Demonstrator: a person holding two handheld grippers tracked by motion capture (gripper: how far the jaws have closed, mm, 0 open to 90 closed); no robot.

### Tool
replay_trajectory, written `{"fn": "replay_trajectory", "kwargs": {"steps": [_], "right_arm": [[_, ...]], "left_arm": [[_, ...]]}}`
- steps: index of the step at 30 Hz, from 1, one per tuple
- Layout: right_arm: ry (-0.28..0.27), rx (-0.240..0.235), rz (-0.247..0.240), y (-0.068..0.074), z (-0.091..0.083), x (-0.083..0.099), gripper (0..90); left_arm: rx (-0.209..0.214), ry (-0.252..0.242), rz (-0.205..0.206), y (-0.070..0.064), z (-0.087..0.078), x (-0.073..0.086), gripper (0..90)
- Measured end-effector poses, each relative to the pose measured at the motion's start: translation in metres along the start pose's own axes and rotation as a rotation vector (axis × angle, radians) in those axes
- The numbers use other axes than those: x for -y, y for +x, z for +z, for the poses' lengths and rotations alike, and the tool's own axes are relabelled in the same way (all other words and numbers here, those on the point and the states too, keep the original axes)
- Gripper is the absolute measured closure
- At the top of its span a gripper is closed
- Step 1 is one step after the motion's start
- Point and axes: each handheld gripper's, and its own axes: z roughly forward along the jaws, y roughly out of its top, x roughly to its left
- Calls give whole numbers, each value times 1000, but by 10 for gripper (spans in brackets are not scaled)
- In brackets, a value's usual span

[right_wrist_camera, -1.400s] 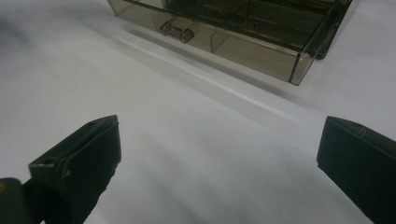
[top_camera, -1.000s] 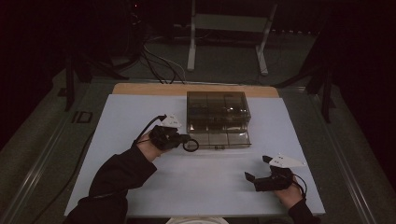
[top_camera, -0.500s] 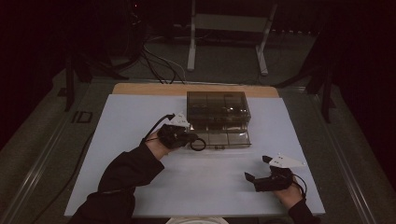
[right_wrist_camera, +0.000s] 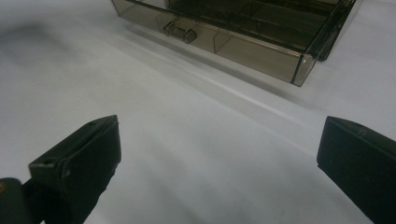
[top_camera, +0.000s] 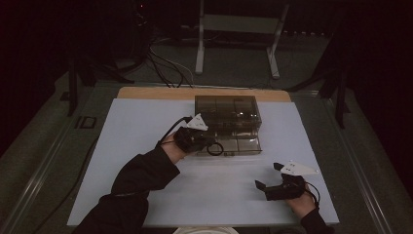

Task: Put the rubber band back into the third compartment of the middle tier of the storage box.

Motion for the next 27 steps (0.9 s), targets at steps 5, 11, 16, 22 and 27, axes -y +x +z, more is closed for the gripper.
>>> {"fn": "replay_trajectory", "kwargs": {"steps": [5, 11, 16, 22, 27], "right_arm": [[-3, 0, 2, 0, 0, 0, 0], [-5, -2, 3, 0, -1, -1, 0], [-6, -1, -2, 0, -1, -1, 0], [-9, -2, -1, 0, -2, -1, 0], [-7, -3, -2, 1, -1, -1, 0]], "left_arm": [[5, 4, 17, -2, 4, -8, 900], [22, 1, 20, -3, 9, -17, 900], [29, -1, 26, -4, 16, -25, 900], [40, -4, 34, -7, 22, -32, 900], [45, 1, 39, -6, 28, -38, 900]]}}
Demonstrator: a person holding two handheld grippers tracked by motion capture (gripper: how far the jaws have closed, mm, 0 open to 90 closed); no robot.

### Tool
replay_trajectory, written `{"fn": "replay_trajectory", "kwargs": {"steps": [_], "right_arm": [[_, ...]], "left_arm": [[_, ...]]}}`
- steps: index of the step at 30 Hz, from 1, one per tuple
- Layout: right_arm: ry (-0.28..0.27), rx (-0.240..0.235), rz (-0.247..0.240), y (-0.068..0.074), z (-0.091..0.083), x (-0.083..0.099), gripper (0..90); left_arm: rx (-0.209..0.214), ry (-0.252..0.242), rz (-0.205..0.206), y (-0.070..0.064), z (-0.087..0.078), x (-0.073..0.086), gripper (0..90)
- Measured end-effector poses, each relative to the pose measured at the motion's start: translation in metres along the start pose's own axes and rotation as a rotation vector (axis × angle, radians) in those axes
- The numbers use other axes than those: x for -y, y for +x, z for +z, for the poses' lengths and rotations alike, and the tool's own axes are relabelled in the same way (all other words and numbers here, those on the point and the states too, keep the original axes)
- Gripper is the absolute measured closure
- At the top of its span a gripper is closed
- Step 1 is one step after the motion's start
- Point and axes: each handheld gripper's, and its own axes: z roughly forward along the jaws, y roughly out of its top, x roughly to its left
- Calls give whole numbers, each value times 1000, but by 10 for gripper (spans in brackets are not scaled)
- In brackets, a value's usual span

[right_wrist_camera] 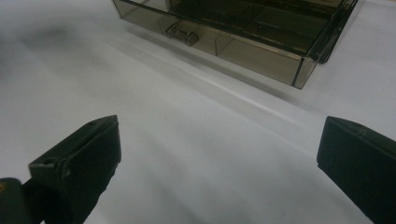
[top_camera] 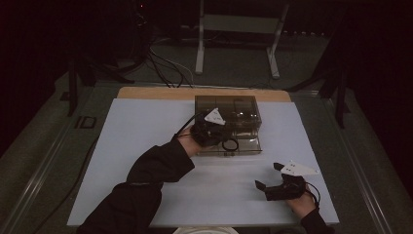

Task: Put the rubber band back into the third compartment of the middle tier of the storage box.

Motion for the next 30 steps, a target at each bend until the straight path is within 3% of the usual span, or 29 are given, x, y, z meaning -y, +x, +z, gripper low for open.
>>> {"fn": "replay_trajectory", "kwargs": {"steps": [18, 23, 30], "right_arm": [[-7, -6, -1, 0, -1, 0, 0], [-8, -7, -1, 0, -1, 0, 0], [-9, -9, -4, 1, -1, 0, 0]], "left_arm": [[24, -15, -11, -2, 31, -19, 900], [32, 11, 3, -4, 43, -21, 900], [39, 12, -10, -1, 55, -23, 900]]}}
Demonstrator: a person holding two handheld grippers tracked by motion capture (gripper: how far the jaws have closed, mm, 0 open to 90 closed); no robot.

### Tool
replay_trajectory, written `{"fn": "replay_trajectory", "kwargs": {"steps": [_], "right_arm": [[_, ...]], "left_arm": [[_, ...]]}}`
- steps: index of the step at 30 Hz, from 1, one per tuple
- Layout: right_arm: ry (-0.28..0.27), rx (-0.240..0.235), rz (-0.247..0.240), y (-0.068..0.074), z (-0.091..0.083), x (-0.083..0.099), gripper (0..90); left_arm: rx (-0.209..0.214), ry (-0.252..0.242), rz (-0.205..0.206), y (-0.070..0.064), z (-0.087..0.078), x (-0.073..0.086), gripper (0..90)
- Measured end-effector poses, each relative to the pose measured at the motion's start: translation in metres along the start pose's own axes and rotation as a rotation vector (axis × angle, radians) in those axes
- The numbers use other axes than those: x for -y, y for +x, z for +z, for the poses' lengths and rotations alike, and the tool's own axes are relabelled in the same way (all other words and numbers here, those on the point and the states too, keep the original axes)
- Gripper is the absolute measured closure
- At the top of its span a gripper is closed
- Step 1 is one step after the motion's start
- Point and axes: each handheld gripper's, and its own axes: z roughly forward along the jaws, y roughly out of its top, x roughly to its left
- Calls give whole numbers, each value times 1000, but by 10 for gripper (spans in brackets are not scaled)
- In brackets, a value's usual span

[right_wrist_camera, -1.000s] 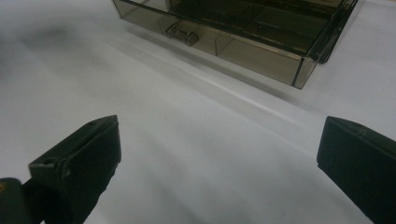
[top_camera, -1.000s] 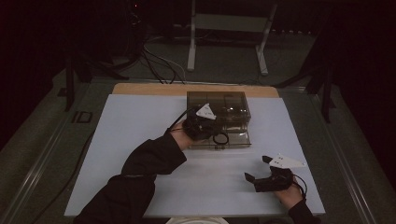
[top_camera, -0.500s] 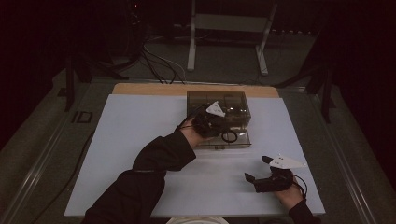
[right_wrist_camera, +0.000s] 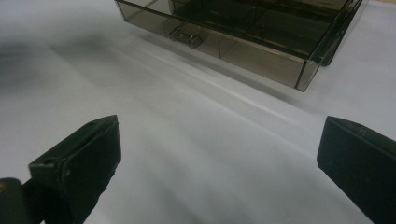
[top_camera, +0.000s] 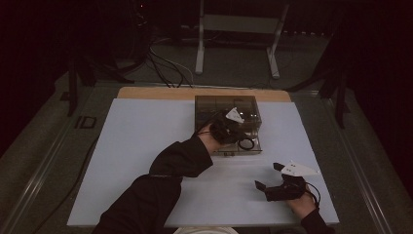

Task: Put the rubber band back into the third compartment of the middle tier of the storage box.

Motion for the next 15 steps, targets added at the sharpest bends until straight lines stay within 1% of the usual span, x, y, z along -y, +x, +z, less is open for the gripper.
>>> {"fn": "replay_trajectory", "kwargs": {"steps": [5, 7, 12, 13, 15], "right_arm": [[-5, -2, 6, -1, -1, 0, 0], [-4, -2, 3, 0, -1, 0, 0], [-9, -4, 8, 0, -2, -1, 0], [-9, -5, 9, -1, -2, 0, 0], [-10, -5, 9, -1, -2, 0, 0]], "left_arm": [[5, 9, 1, 0, 8, 0, 900], [8, 3, -7, 1, 12, -2, 900], [-2, -1, -9, 2, 18, -4, 900], [-7, 1, -2, 3, 20, -4, 900], [-10, 8, -3, 4, 22, -5, 900]]}}
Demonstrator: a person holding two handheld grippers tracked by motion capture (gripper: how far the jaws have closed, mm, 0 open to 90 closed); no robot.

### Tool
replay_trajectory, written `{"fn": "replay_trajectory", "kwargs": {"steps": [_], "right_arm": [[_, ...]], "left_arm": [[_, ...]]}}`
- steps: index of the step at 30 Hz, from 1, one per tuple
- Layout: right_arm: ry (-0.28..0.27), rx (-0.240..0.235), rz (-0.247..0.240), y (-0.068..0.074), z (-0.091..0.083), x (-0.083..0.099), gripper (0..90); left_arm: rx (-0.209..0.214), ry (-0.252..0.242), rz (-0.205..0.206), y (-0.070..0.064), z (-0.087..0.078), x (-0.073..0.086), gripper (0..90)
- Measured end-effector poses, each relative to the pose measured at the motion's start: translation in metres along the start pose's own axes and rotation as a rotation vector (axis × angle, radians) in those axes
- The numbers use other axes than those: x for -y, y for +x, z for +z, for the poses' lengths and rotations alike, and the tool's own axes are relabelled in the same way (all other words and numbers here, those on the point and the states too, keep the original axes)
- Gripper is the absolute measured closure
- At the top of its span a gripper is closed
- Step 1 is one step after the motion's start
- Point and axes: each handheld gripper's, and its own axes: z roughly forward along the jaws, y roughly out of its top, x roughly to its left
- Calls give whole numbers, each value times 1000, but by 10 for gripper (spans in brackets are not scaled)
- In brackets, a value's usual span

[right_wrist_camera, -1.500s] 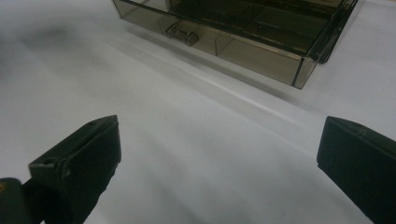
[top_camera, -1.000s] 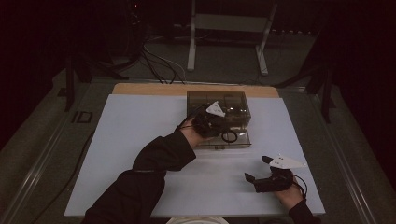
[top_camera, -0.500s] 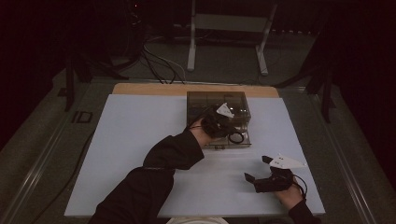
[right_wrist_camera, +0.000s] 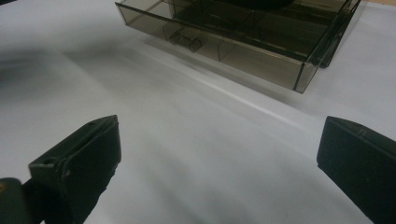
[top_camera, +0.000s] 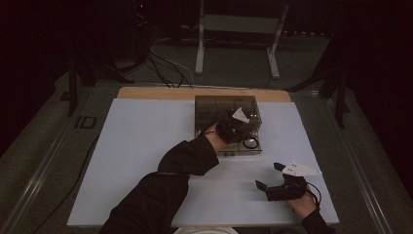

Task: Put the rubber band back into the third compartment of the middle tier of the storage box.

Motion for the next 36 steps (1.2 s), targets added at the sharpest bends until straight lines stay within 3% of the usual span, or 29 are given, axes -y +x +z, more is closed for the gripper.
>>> {"fn": "replay_trajectory", "kwargs": {"steps": [4, 13, 19, 22, 25, 27, 36], "right_arm": [[7, -4, -3, 0, 1, 0, 0], [-3, -6, 4, -1, -1, 0, 0], [-4, -7, 6, -1, -2, 0, 0], [-3, -6, 5, -1, -2, 0, 0], [-3, -6, 5, -1, -2, 0, 0], [-3, -7, 5, -1, -2, 1, 0], [-6, -7, 2, -1, -2, 0, 0]], "left_arm": [[-3, -7, -21, 2, 4, 0, 900], [-25, -26, -15, 5, 9, -4, 896], [-42, -2, -1, 6, 15, 0, 884], [-54, -6, 13, 4, 15, -1, 774], [-83, -28, 5, 0, 10, -3, 568], [-82, -48, 1, -3, 7, -5, 494], [-76, -82, -11, -9, -11, -10, 379]]}}
